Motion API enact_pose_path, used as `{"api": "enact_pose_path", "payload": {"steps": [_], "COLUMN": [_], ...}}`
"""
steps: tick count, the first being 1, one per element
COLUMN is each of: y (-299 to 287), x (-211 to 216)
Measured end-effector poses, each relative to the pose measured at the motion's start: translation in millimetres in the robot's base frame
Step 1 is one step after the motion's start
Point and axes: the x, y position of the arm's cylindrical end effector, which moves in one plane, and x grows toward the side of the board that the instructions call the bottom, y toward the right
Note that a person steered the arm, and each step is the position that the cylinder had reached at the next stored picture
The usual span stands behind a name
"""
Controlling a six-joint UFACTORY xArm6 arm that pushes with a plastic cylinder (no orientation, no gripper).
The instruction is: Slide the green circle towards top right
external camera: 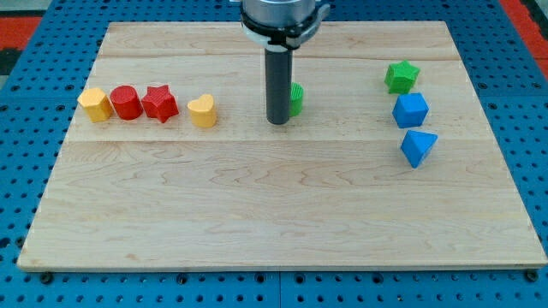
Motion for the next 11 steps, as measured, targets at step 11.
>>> {"api": "enact_pose_path", "payload": {"steps": [11], "y": [175.1], "x": [-148.6]}}
